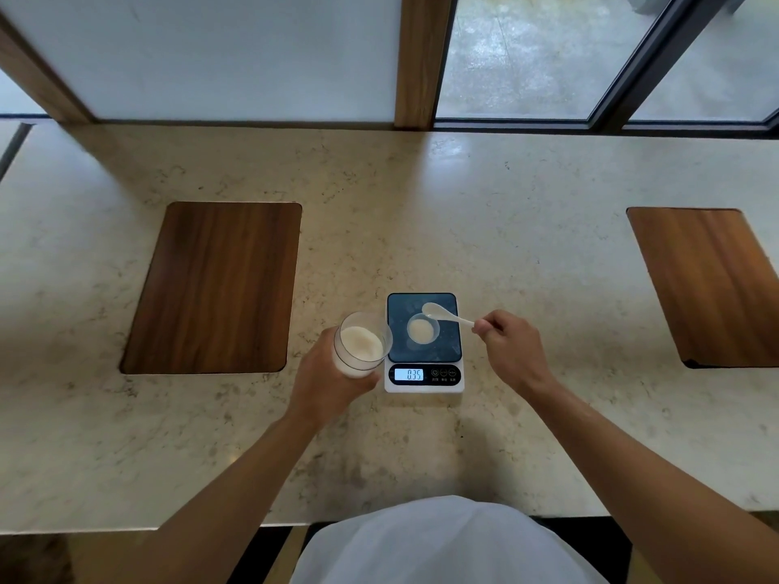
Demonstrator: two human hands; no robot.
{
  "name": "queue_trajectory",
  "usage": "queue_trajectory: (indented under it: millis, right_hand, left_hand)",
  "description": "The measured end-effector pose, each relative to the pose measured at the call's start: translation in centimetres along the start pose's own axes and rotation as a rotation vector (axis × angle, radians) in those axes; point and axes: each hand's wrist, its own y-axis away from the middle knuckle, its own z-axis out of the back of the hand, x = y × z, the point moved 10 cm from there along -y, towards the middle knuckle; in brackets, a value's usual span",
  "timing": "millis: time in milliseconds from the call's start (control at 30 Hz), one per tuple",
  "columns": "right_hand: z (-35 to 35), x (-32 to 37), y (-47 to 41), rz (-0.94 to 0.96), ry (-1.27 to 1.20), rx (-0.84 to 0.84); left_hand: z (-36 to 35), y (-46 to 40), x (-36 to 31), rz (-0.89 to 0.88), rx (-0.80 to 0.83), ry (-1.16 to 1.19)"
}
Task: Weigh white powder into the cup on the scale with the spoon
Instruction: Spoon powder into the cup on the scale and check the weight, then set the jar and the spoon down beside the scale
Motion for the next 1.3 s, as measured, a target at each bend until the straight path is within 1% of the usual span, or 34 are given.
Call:
queue_trajectory:
  millis: [67, 133, 200, 267, 367, 467, 600, 833, 1033, 1300]
  right_hand:
    - [-1.1, -1.3, 0.3, -0.137, -0.172, 0.088]
    - [-2.7, -2.7, 0.9, -0.314, -0.431, 0.188]
    - [-4.2, -3.3, 1.7, -0.444, -0.622, 0.268]
    - [-5.2, -3.2, 2.3, -0.508, -0.748, 0.315]
    - [-6.4, -2.5, 2.8, -0.545, -0.884, 0.374]
    - [-7.0, -2.1, 3.2, -0.548, -0.923, 0.401]
    - [-7.3, -2.3, 3.4, -0.545, -0.961, 0.378]
    - [-7.2, -3.6, 3.1, -0.53, -0.848, 0.3]
    - [-6.6, -3.7, 2.1, -0.53, -0.853, 0.213]
    - [-7.4, -3.6, 2.0, -0.543, -0.875, 0.192]
  left_hand:
    - [0.1, 0.1, 0.1, -0.001, -0.004, -0.006]
    - [0.2, 0.1, 0.3, 0.0, -0.009, 0.002]
    - [0.2, 0.1, 0.4, 0.004, -0.013, 0.012]
    - [0.2, 0.0, 0.4, 0.007, -0.018, 0.019]
    - [0.3, 0.0, 0.6, 0.017, -0.033, 0.027]
    - [0.4, -0.1, 0.9, 0.023, -0.053, 0.039]
    - [0.5, -0.4, 0.8, 0.002, -0.083, 0.05]
    - [-0.5, -0.3, 1.4, -0.008, -0.047, 0.119]
    - [-0.8, -0.5, 3.1, 0.029, -0.008, 0.107]
    - [0.2, -0.6, 3.9, 0.013, -0.068, 0.103]
